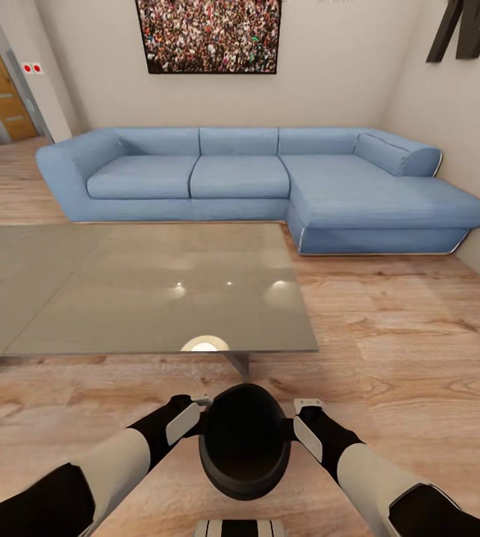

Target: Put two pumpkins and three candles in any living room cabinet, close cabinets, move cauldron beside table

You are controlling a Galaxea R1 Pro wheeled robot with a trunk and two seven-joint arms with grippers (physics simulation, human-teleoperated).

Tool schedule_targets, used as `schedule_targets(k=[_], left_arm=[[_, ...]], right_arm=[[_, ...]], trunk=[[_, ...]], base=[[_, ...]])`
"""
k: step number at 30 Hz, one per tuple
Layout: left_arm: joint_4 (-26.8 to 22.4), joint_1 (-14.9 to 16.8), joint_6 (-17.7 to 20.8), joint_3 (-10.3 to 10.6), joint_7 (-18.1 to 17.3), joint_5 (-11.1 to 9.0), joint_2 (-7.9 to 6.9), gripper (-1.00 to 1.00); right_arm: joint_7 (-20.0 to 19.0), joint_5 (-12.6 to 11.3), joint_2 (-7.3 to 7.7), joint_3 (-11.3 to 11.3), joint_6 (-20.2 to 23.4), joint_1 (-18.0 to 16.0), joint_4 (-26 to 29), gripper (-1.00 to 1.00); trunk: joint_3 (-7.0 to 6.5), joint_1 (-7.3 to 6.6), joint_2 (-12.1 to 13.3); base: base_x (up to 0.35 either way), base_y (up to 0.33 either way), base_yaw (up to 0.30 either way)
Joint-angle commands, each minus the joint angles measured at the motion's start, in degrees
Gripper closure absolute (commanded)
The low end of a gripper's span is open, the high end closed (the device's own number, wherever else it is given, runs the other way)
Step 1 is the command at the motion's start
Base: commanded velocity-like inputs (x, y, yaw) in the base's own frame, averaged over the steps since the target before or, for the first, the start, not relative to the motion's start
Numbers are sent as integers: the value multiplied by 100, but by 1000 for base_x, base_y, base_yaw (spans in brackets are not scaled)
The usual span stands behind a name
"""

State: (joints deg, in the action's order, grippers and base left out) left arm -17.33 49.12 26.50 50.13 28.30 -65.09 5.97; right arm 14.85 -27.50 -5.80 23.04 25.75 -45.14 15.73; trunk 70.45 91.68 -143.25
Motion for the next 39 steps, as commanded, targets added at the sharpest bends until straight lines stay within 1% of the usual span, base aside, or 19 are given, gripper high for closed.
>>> schedule_targets(k=[1, 7, 17, 21, 30, 39], left_arm=[[1, 1, 12, 5, 8, 49, -1, -100], [1, 1, 13, 5, 9, 49, 1, -100], [-13, 1, 13, 3, 0, 49, 9, -100], [-16, 1, 13, -1, 0, 49, 8, -100], [-16, 1, 13, 1, -1, 49, 10, -100], [-16, 1, 13, -3, -2, 49, 10, -100]], right_arm=[[0, -1, 0, -1, 0, -1, 0, -100], [0, -1, 0, -1, 0, 0, 0, -100], [0, -1, 0, -1, 0, -4, 0, -100], [0, -1, 0, -1, 0, -4, 0, -100], [0, -1, 0, -1, 0, -2, -5, -100], [0, -1, 0, -1, 0, -4, -8, -100]], trunk=[[-21, -14, 25], [-128, -146, 265], [-128, -146, 265], [-200, -233, 426], [-200, -233, 426], [-362, -431, 787]], base=[[0, 0, 0], [0, 0, 0], [0, 0, 0], [-211, 0, 0], [-44, 0, 0], [0, 0, 0]])
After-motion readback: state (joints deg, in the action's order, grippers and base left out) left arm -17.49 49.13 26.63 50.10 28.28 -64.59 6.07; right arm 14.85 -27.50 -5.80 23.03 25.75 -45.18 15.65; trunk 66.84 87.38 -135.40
